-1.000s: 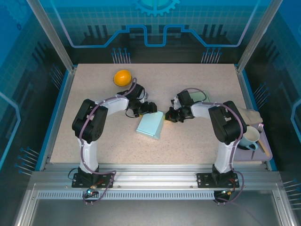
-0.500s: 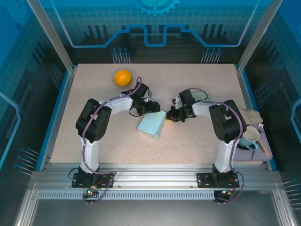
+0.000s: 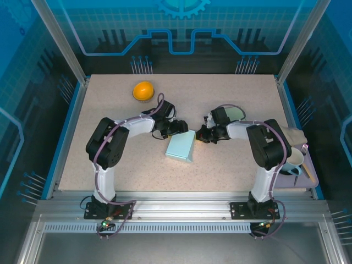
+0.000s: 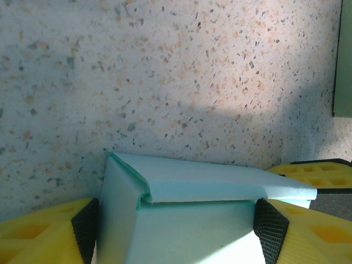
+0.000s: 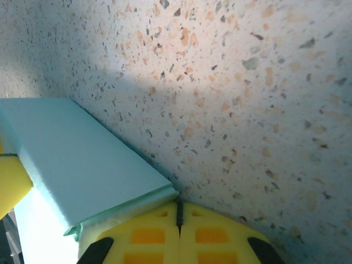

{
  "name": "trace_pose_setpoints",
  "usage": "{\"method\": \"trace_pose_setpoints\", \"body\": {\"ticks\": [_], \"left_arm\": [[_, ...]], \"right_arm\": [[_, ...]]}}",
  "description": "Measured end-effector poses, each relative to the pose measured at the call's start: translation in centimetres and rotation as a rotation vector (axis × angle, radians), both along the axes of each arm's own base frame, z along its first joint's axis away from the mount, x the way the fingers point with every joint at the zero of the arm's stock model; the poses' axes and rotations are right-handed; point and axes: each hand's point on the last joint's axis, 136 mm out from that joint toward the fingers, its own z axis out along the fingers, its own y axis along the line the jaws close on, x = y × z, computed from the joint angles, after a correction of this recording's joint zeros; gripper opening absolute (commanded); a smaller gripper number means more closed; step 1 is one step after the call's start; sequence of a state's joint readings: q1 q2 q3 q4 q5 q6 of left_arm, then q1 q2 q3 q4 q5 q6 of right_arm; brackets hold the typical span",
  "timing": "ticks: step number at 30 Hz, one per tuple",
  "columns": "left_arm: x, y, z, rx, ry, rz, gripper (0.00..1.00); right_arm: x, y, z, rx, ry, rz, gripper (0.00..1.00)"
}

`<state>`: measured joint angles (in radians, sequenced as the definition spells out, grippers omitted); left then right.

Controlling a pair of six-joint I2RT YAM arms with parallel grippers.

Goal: Fold the paper box

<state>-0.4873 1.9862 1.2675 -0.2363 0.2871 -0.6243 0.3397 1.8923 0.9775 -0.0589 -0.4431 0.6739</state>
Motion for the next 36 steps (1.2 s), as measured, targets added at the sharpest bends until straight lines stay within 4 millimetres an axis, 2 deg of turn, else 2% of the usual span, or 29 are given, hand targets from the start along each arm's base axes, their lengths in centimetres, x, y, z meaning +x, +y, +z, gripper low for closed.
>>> {"method": "trace_pose_setpoints", "body": {"ticks": [11, 17, 20, 24, 30, 33, 36], "left_arm": [[-1.2, 0.7, 0.5, -0.014, 0.044, -0.001, 0.83], [-0.5, 2.9, 2.6, -0.012, 0.022, 0.042, 0.86], [-0.8, 3.7, 3.8, -0.011, -0.004, 0.048, 0.85], [-3.2, 4.7, 4.4, -0.014, -0.008, 0.045, 0.85], [-8.1, 6.2, 2.3, -0.014, 0.072, 0.060, 0.85], [-10.1, 5.8, 1.2, -0.021, 0.111, 0.050, 0.85], [-11.1, 4.4, 1.0, -0.036, 0.118, 0.022, 0.85]], "right_arm": [[-0.3, -0.9, 0.4, -0.051, -0.033, -0.027, 0.01], [-0.5, -1.5, 1.7, -0.078, -0.066, -0.028, 0.02], [-1.0, -1.8, 2.1, -0.092, -0.072, -0.018, 0.02], [-2.8, -2.7, 2.5, -0.117, -0.072, -0.004, 0.02], [-6.9, -3.7, 2.9, -0.128, -0.058, 0.017, 0.03], [-9.0, -3.1, 2.7, -0.132, -0.048, 0.059, 0.03], [-10.9, -2.4, 2.1, -0.138, -0.030, 0.096, 0.03]]}}
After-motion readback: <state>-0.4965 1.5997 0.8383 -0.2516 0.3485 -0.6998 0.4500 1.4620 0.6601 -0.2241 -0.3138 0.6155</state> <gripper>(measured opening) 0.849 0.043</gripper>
